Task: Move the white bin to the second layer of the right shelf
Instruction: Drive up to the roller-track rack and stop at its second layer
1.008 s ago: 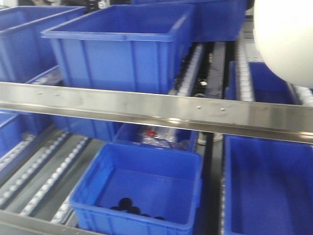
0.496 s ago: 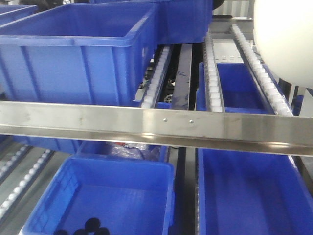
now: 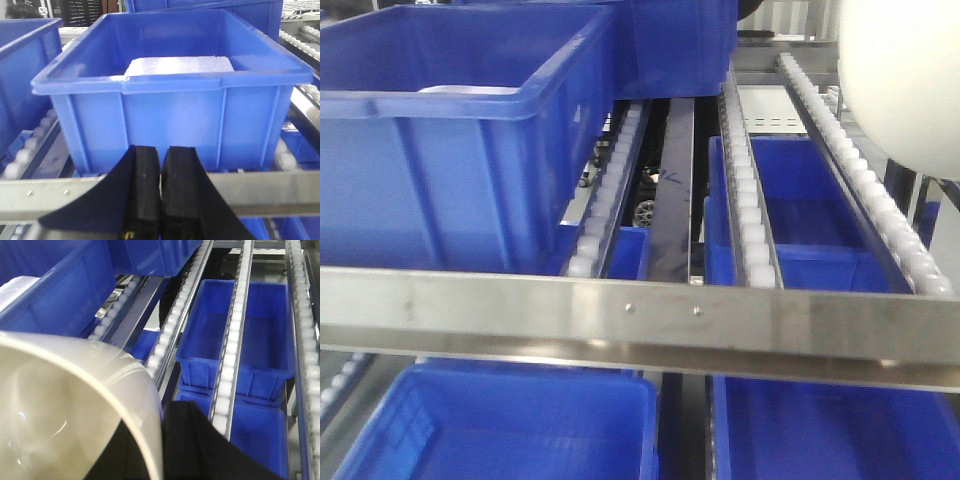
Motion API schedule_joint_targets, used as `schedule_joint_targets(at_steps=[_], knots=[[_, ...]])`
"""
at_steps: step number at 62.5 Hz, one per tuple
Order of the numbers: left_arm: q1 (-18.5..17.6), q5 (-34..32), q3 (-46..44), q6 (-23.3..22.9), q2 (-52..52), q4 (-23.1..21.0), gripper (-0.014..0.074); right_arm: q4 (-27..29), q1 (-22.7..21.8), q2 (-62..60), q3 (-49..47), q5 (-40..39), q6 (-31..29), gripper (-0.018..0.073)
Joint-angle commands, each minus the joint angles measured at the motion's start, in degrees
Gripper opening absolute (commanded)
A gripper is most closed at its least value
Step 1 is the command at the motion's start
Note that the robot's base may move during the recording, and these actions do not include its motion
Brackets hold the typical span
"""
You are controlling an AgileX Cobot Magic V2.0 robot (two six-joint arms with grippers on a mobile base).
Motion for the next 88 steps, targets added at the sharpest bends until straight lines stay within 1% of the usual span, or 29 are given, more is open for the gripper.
schedule_joint_targets(at_steps=[1,88], knots=[[-0.2,-4.8,2.1,-0.2,-0.8,-0.3,0.0085,0.1,-0.3,0.5,-1.8,-6.0,0.0,0.0056],[-0.2,-4.8,2.1,-0.2,-0.8,-0.3,0.0085,0.1,-0.3,0.5,-1.8,-6.0,0.0,0.0056]])
